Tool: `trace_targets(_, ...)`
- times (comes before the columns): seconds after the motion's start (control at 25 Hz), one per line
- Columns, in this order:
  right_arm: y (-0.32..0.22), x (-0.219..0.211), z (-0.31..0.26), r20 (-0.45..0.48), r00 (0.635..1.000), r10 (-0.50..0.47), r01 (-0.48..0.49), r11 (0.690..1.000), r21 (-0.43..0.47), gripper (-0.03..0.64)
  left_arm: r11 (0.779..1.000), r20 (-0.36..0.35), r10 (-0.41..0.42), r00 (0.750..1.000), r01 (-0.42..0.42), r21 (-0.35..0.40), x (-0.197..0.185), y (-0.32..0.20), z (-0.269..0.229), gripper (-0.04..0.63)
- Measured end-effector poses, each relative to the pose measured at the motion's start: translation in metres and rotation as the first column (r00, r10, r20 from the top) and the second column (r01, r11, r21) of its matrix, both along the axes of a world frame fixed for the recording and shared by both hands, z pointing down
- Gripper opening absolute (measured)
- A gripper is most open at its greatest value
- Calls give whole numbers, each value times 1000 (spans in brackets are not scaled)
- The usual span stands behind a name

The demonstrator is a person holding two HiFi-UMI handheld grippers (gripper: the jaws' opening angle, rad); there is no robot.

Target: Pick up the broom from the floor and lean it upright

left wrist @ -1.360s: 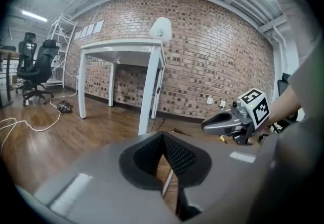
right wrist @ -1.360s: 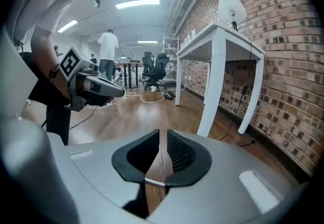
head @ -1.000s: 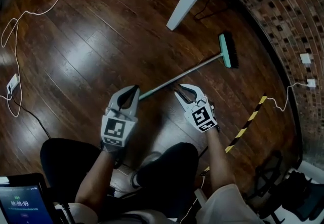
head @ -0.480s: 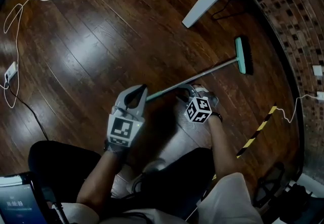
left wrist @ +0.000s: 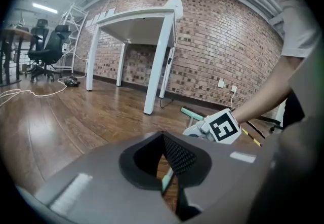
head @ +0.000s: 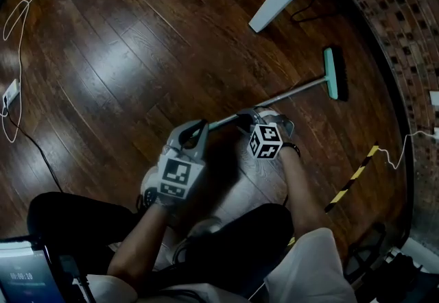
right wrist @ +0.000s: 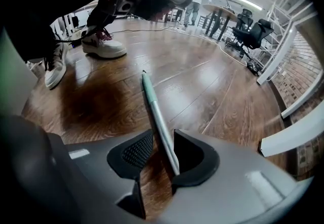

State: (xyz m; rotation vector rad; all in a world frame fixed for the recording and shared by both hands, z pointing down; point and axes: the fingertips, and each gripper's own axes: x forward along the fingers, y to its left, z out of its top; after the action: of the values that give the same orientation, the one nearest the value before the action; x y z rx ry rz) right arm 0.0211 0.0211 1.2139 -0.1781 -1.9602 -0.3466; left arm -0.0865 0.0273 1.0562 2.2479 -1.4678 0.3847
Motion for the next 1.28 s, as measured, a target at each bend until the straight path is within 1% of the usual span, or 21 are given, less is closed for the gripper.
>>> trace_targets(0.12,-3,3,12,-29,999,-25,25,1000,-2,141,1000,0,21,1000,-21,-7,7,3,6,0)
trace_targets(0.36,-4,-2,27,-47,998,-48,47,999,-13,144,1000,11,23,1000,-23,-15,3,6,14,-1)
trace_targets(0.52,0,-6,33,-81,989,-121,121,993,-12,146,1000,15,19,1000,-18,-13,1,7,14,0)
trace_targets(0.64,1,-6,34,-92,986,-142,139,990,-32,143,1000,17,21,1000,-21,-10,1,6,13,0)
trace_targets(0.76,7,-5,35,-125,972,-200,195,979,-54,104,1000,17,29,999,-29,-7,4,7,13,0)
trace_targets(0.84,7,-5,35,-143,959,-244,239,970,-52,95,999,19,36,999,-36,-6,5,7,13,0)
trace_targets(0.92,7,-6,35,-151,954,-258,254,966,-45,92,999,20,37,999,-37,-1,4,7,12,0)
trace_targets(1.0,7,-5,34,-144,960,-240,237,971,-37,93,999,20,36,999,-36,10,4,7,9,0)
trace_targets(1.12,5,-5,24,-101,976,-192,191,981,-22,97,999,24,39,999,-39,28,4,4,2,-1)
trace_targets(1.28,-2,-6,-7,-45,995,-91,91,996,-17,106,998,30,29,999,-31,62,-1,-3,-22,0)
